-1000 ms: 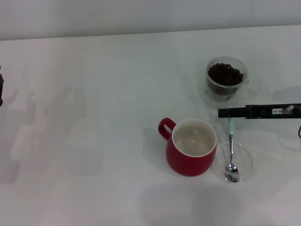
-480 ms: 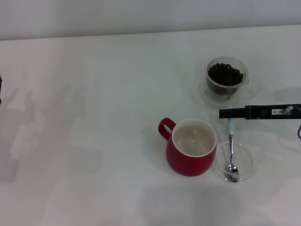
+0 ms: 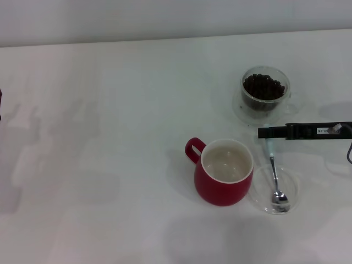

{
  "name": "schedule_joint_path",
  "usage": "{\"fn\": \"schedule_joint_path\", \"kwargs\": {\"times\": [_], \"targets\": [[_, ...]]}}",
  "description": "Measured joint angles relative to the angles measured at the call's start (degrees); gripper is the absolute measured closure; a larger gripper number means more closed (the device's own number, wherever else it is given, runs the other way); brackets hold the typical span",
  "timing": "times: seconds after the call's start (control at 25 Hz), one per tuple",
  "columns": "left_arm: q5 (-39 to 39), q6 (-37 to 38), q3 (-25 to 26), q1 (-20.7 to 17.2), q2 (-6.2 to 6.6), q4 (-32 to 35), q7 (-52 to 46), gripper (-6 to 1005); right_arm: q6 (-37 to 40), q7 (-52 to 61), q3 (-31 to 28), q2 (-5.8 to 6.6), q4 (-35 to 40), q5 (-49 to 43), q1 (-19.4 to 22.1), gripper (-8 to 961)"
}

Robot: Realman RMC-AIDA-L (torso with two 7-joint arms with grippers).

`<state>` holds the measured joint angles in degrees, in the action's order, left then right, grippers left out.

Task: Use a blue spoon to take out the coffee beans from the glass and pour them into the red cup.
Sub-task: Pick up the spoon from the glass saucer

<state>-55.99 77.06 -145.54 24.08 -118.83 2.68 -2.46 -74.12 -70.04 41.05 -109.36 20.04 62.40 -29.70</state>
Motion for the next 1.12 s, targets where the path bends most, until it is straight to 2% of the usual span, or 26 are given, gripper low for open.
{"fn": "schedule_joint_path", "kwargs": {"times": [0.4, 1.12], "targets": [[0.0, -0.06, 0.0, 0.62, 0.0, -0.67, 0.0, 611, 0.52, -0.01, -0.16, 0.01, 0.0, 0.09, -0.08, 756], [-1.58, -0.87, 0.0, 1.37, 0.0, -0.75, 0.0, 617, -1.89, -0.46, -0.67, -0.16, 1.43, 1.35, 0.4, 755]]}}
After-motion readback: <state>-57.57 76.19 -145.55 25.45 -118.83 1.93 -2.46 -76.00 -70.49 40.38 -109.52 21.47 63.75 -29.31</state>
